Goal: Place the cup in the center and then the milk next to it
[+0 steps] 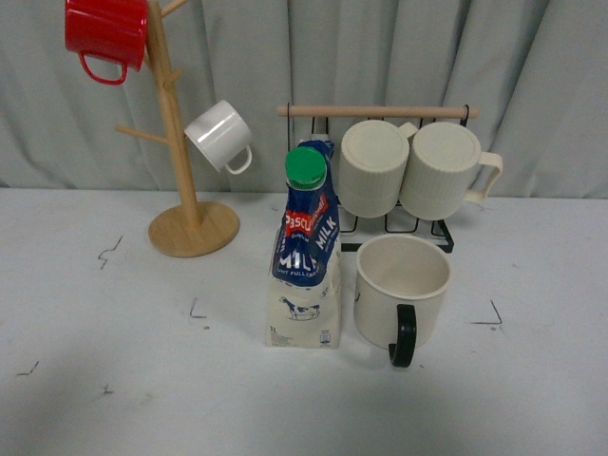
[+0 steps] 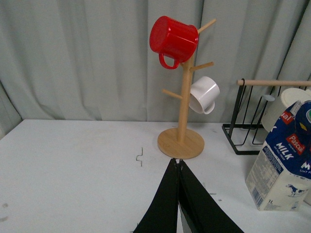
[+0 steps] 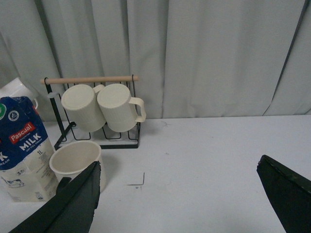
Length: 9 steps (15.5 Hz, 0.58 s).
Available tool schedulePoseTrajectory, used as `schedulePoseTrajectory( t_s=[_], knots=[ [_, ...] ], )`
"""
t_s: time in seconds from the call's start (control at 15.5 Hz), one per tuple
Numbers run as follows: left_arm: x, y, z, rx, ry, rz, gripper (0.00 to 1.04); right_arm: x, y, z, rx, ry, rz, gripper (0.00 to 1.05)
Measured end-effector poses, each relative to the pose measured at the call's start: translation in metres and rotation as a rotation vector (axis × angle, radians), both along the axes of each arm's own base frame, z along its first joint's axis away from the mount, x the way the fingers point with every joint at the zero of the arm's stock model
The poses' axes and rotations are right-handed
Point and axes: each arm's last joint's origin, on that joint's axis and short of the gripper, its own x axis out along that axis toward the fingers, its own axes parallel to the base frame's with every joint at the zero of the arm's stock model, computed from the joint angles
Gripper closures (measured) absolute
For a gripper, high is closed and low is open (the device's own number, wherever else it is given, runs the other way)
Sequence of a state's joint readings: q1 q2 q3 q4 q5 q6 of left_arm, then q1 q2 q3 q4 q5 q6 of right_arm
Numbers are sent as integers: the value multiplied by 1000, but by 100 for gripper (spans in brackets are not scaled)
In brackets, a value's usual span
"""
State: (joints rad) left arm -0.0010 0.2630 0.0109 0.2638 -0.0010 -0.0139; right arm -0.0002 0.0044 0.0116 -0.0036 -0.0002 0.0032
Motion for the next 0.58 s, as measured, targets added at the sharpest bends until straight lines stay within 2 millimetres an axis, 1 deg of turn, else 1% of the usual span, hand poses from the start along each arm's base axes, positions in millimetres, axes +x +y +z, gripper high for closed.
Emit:
schedulePoseTrajectory(
  t_s=[0.39,0.45,0.52,0.58],
  knots=[
    [-6,0,-1,0,5,0,103,0,0,0,0,0,0,6],
    [-12,0,-7,0,55,-3,103,0,0,0,0,0,0,6],
    [-17,0,-3,0,0,-1,103,0,0,0,0,1,0,6],
    [-17,0,-1,0,-5,1,103,0,0,0,0,0,0,6]
  ],
)
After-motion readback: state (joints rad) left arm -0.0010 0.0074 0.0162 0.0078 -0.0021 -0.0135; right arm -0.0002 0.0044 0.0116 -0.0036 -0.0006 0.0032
